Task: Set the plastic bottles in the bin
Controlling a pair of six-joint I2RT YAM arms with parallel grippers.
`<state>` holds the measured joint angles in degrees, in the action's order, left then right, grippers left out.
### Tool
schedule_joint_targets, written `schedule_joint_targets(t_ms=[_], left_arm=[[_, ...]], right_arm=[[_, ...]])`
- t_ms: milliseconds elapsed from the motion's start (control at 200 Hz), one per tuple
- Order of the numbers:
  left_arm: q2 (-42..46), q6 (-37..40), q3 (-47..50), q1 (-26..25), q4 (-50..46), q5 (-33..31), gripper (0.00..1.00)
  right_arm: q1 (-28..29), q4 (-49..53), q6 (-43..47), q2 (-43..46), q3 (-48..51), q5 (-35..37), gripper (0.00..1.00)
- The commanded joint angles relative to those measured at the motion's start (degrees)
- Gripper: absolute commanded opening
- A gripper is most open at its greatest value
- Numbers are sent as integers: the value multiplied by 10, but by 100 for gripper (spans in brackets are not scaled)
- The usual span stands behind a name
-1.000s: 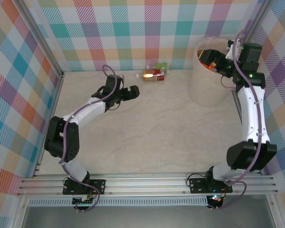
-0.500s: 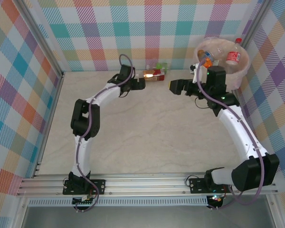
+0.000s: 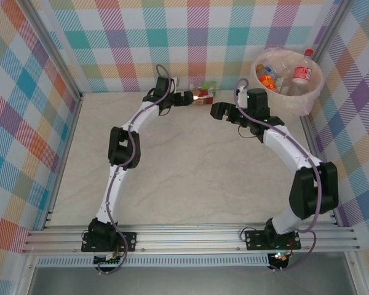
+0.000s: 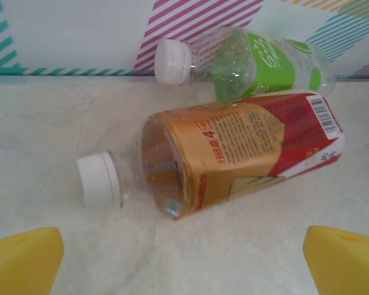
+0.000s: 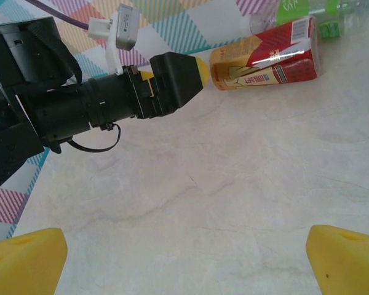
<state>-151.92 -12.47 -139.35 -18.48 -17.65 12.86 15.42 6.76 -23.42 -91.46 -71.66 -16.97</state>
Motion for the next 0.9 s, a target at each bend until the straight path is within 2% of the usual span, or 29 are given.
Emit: schedule_joint_targets(t_ms=[0, 120, 280, 390, 540, 895], left_arm=[[-54, -21, -73, 12, 12, 44, 100], [-88, -55, -93, 23, 96, 32, 100], [-130, -116, -130, 39, 151, 16, 100], [-163, -158, -174, 42, 169, 52, 100], [-174, -182, -176, 42, 173, 94, 100], [-182, -186, -175, 43, 179, 107, 100]], right_arm=[[2, -48, -41, -49, -41, -4, 100], [2, -76, -66, -97, -61, 3, 100], [1, -125, -97, -174, -98, 11, 100], [-2, -113, -123, -246, -170, 34, 100], [-9, -117, -177, -336, -256, 61, 100], [-9, -5, -210, -544, -540, 80, 100]])
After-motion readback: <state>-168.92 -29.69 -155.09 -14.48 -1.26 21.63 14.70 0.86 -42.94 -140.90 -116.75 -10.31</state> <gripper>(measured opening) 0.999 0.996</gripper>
